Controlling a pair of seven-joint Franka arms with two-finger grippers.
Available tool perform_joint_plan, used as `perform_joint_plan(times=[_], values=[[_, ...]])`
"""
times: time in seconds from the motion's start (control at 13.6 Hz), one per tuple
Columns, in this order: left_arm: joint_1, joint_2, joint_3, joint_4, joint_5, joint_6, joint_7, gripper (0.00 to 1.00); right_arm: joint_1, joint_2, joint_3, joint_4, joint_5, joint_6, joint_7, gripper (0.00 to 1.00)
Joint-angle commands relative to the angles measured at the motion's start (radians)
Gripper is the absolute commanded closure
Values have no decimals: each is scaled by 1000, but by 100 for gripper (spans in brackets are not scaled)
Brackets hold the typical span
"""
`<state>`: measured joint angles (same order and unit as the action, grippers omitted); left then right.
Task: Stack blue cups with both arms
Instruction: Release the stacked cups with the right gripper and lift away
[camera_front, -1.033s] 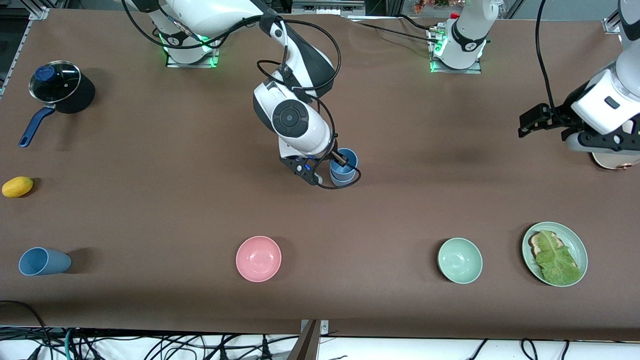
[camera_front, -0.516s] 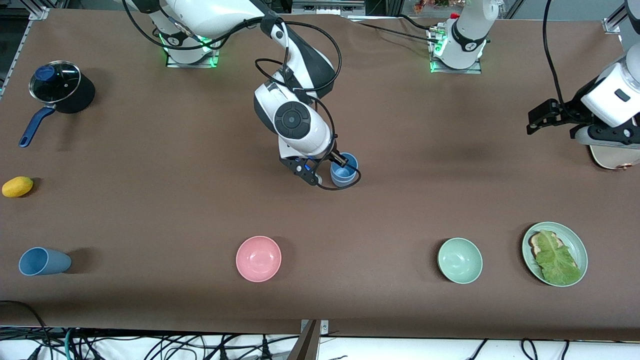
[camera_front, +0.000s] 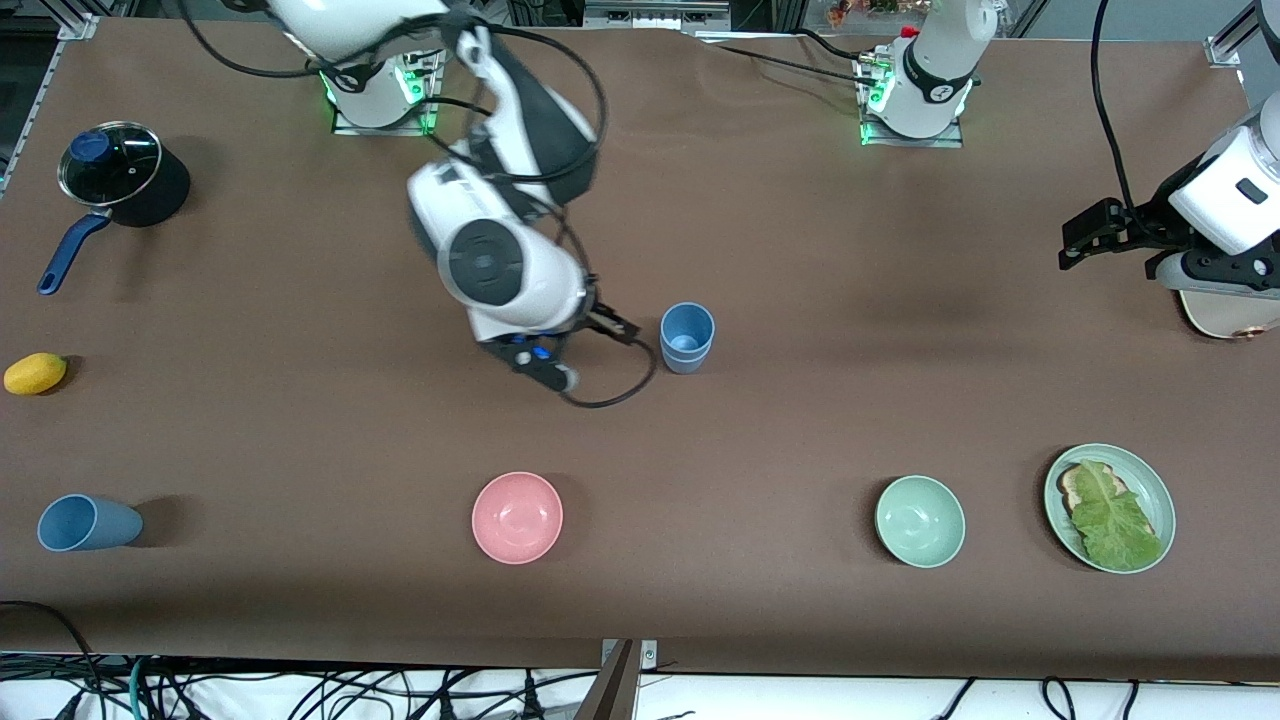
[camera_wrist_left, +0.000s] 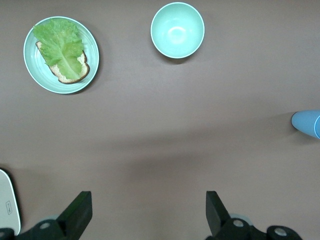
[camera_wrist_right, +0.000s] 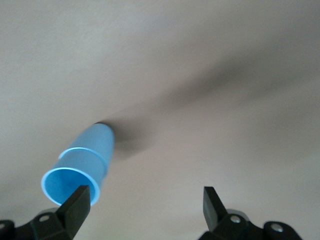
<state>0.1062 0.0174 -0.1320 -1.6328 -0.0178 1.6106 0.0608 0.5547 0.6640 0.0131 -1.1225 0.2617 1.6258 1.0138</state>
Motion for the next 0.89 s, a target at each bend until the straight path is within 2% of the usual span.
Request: perform_joint_plan(times=[0.0,0.15,0.3,0.44,0.59,0.74,0.81], values=[[-3,-27,8,-27,-14,12,22,0,-12,-53,-72,-35,-13,-105,-151,0],[-3,-27,8,-29,-14,12,24,0,-12,-105,-131,-109,-15,-112,-263,0],[-3,-27,8,-28,-14,11,22,0,-15,-135,-204,-134,-16,-133,-371,0],[-3,-27,8,-29,-14,12,22,0,-42,-161,-240,-166,-33,-147,-510,0],[-3,-27,8,-29,-14,11,22,0,-131,-254,-196,-287,-140,-98,-561,0],[-3,-27,8,-29,-14,9,22,0,-260,-337,-93,-385,-231,-55,-732,0],[-2,-22,5,-25,-14,5,22,0,-294,-368,-82,-408,-254,-44,-797,0]])
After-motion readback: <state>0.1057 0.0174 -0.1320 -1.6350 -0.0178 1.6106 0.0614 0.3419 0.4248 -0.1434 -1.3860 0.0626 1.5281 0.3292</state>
